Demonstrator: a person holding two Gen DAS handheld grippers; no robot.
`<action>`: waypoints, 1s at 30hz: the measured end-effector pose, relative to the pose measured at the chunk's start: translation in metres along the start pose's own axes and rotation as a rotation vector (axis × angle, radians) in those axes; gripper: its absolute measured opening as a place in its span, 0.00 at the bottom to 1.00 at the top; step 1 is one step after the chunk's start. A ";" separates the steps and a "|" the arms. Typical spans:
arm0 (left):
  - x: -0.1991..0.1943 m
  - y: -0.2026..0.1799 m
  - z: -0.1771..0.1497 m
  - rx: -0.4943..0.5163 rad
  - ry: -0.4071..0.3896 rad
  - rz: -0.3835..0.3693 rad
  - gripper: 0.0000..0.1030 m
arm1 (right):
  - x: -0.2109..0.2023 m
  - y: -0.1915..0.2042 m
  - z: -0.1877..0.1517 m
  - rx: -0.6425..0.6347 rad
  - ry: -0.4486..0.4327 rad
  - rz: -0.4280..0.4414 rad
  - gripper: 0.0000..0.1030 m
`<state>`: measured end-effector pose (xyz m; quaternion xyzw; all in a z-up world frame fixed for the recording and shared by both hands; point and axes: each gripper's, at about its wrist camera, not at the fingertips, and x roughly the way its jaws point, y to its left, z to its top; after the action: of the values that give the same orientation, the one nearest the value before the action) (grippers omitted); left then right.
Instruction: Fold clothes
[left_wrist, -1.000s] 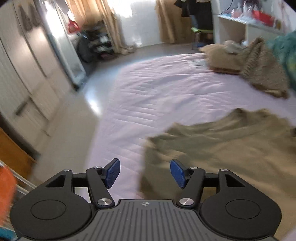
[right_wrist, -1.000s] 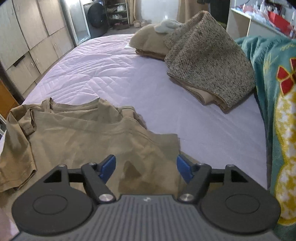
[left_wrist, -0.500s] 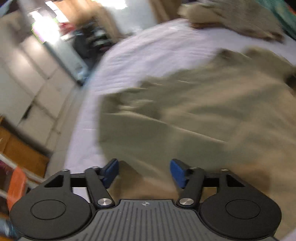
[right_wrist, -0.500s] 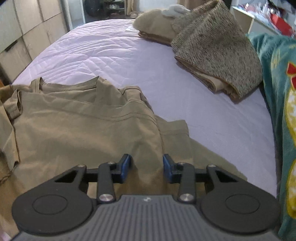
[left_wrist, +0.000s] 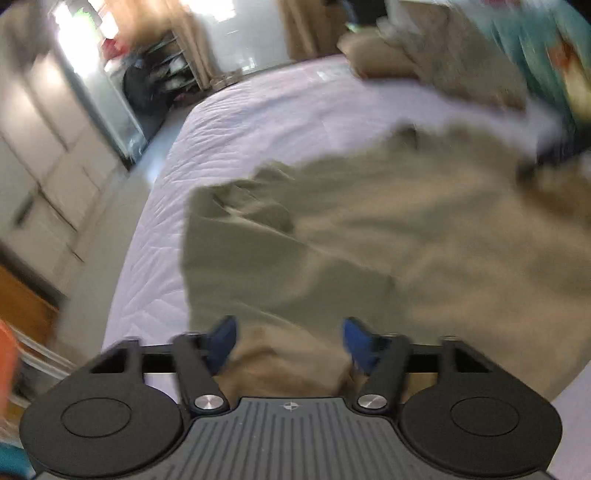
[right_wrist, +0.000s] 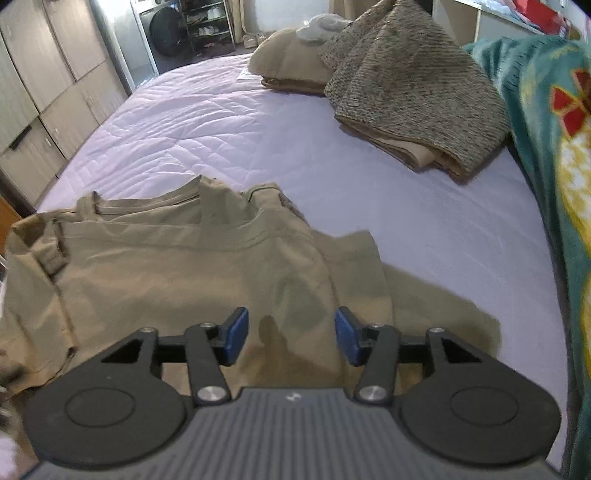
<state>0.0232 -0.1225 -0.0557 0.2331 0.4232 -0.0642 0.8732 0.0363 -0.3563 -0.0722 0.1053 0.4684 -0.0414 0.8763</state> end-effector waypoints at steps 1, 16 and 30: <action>0.007 -0.008 -0.005 0.029 0.016 0.026 0.67 | -0.009 -0.003 -0.006 0.010 -0.010 -0.003 0.63; 0.019 0.021 -0.027 -0.252 -0.049 -0.074 0.04 | -0.054 -0.032 -0.132 0.230 -0.130 0.104 0.80; 0.014 0.209 -0.063 -0.647 0.031 0.242 0.10 | -0.060 -0.051 -0.107 0.170 -0.090 0.056 0.80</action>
<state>0.0519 0.0922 -0.0266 -0.0063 0.4042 0.1806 0.8966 -0.0923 -0.3836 -0.0875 0.1905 0.4201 -0.0612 0.8851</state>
